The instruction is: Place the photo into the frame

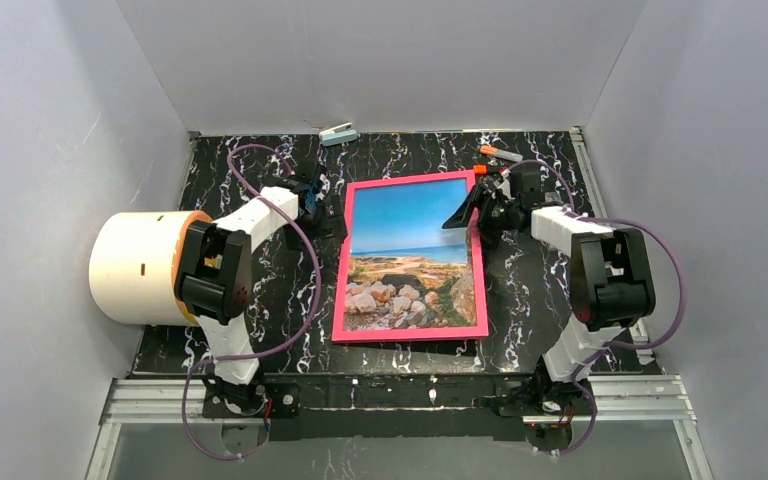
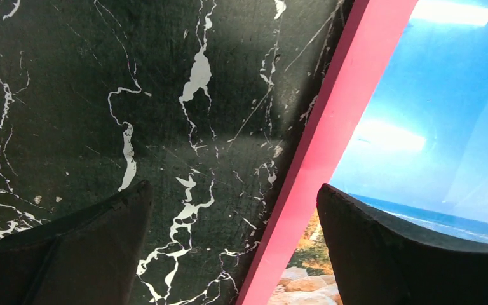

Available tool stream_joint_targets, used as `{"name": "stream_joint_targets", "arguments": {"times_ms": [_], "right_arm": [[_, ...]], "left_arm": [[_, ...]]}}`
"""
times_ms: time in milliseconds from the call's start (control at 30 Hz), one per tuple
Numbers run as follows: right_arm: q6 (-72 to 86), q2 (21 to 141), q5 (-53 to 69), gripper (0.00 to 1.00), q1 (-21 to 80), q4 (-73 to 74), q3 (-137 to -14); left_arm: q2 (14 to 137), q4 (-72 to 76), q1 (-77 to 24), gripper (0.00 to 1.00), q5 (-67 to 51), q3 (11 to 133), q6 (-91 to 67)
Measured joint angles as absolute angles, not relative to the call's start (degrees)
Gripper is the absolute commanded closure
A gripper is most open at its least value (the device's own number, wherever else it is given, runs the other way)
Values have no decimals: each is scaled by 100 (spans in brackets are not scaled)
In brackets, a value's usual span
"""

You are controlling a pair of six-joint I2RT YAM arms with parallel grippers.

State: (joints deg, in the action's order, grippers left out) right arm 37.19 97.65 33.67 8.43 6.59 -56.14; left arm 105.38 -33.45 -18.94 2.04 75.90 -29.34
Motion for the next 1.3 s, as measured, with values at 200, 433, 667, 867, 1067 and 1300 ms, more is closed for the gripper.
{"name": "stream_joint_targets", "arguments": {"times_ms": [200, 433, 667, 867, 1067, 1300], "right_arm": [[3601, 10127, 2563, 9, 864, 1186, -6154], [3485, 10363, 1619, 10, 862, 2029, -6569], [3461, 10422, 1214, 17, 864, 2563, -6718], [3516, 10442, 1739, 22, 864, 2436, -6672], [3542, 10422, 1933, 18, 854, 2327, -6635], [3586, 9474, 545, 14, 902, 3232, -7122]], "left_arm": [[10578, -3291, -1894, 2, 152, 7478, -2884], [10578, -3177, -1894, 2, -91, 7443, -2829], [10578, -3148, -1892, 2, -244, 7443, -2827], [10578, -3146, -1892, 2, -270, 7443, -2840], [10532, -3249, -1892, 2, -178, 7472, -2880], [9839, -3839, -1892, 2, 410, 8042, -2884]]}}
